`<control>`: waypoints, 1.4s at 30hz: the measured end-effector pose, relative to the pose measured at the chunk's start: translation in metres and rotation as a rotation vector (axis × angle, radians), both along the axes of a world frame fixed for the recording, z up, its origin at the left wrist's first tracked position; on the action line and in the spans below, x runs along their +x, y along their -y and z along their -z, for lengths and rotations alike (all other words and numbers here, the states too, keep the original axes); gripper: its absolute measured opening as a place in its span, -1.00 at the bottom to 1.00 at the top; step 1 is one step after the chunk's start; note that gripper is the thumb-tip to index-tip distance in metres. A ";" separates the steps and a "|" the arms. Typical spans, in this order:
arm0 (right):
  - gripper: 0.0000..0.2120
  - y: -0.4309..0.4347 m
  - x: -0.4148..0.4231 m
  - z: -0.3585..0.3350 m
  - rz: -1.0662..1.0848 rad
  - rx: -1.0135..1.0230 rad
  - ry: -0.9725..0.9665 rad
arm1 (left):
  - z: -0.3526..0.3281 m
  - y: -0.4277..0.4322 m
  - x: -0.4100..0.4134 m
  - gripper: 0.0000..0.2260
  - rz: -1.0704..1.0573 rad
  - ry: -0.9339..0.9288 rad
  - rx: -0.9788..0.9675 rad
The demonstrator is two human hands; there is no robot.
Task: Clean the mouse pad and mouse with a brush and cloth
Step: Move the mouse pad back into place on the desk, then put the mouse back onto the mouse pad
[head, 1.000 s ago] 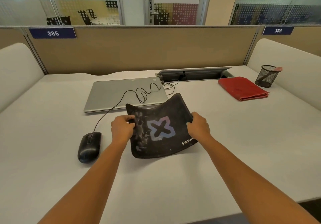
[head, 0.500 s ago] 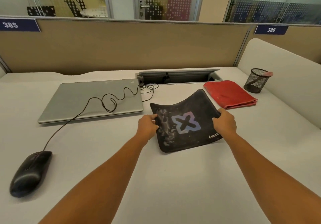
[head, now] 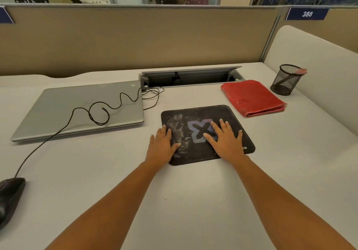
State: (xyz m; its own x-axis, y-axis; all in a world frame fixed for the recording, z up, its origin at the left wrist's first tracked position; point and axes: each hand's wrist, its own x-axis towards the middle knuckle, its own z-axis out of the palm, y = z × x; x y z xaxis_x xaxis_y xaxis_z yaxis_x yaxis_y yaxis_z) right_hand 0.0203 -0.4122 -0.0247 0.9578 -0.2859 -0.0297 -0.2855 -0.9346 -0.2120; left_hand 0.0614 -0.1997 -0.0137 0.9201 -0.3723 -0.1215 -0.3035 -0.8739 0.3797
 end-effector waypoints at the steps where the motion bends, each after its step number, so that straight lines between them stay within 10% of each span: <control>1: -0.38 0.001 0.002 0.000 -0.005 -0.003 -0.002 | 0.001 0.000 0.002 -0.41 0.005 0.001 0.019; 19: -0.60 -0.042 0.013 -0.016 0.027 0.101 0.126 | -0.007 -0.040 0.001 -0.46 -0.001 0.024 0.035; 28: -0.79 -0.207 0.008 -0.053 -0.357 0.264 0.216 | -0.047 -0.217 0.000 -0.63 -0.237 0.326 0.055; 38: -0.71 -0.407 -0.031 -0.051 -0.752 0.462 0.099 | -0.021 -0.386 -0.062 -0.67 -0.753 0.139 -0.070; 42: -0.59 -0.448 -0.042 -0.040 -0.926 0.175 0.003 | -0.015 -0.400 -0.070 -0.68 -0.656 0.174 -0.013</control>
